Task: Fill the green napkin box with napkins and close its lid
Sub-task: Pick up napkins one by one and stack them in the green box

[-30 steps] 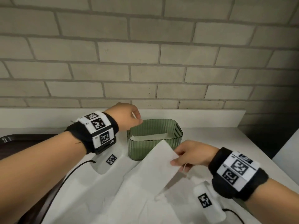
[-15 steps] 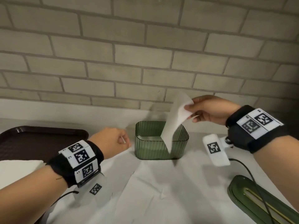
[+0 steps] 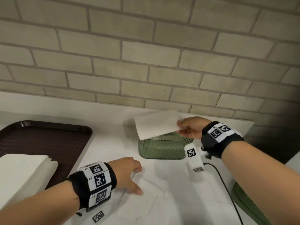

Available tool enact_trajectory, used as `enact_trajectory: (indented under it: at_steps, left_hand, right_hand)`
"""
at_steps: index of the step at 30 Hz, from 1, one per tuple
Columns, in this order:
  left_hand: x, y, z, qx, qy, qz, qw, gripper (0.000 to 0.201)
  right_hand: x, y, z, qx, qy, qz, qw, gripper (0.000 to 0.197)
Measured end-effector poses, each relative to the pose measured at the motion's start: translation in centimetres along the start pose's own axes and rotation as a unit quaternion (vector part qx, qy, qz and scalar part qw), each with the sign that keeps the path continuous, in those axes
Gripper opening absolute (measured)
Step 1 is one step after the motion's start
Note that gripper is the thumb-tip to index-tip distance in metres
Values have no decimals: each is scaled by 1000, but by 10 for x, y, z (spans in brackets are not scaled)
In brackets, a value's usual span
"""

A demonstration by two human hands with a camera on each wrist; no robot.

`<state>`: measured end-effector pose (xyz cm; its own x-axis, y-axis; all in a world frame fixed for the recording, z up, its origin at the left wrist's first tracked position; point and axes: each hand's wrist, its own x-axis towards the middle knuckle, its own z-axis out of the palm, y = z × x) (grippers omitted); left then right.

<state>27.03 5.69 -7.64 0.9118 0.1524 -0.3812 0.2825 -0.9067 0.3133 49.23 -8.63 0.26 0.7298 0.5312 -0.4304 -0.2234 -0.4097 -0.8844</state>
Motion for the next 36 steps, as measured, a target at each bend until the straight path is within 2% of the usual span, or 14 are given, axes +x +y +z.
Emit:
enact_trajectory:
  at_steps: [7,11,14,16,17,18,20,21,23,25,27,29,33,36]
  left_hand:
    - [15,3,9,19,-5,1,1000,60]
    - [21,6,9,1,9,19,1000,43]
    - [23,4,10,-2,25,23,999,38]
    - [24,3,11,4,38,20,999,33]
    - [24,2,12,7,45,16,999,31]
    - [24,2,13,10,49,12,999,31]
    - [25,3,13,7,54,5,998,35]
    - [25,3,13,5,57,0,998,37]
    - [26,3,11,0,62,-8,998,34]
    - [27,3,9,-4,70,-21,997,30]
    - [28,3,8,-2,75,-36,997,26]
    - [28,2,8,1,78,-43,996,20]
    - [24,-2,3,3,116,-65,991,2]
    - [21,-15,-8,0,156,-96,983,8]
  right_hand:
    - [28,5,11,-193,25,52,980,16]
    - [29,3,18,-302,38,40,952,39]
    - [25,9,27,-429,70,22,900,41]
    - [45,20,29,-541,63,16,839,43]
    - [73,29,21,-586,62,13,808,50]
    - [138,49,3,-623,75,21,778,60]
    - [203,65,-14,-639,70,68,763,77]
    - [193,59,-10,-632,83,80,766,75]
    - [107,32,21,-616,102,41,780,50]
    - [46,14,40,-631,108,16,768,43]
    - [29,9,41,-624,144,-9,768,47]
    - [15,4,43,-603,142,-60,783,38]
    - [-23,5,46,-594,184,-231,748,24]
    - [-44,21,49,-547,142,-267,781,15]
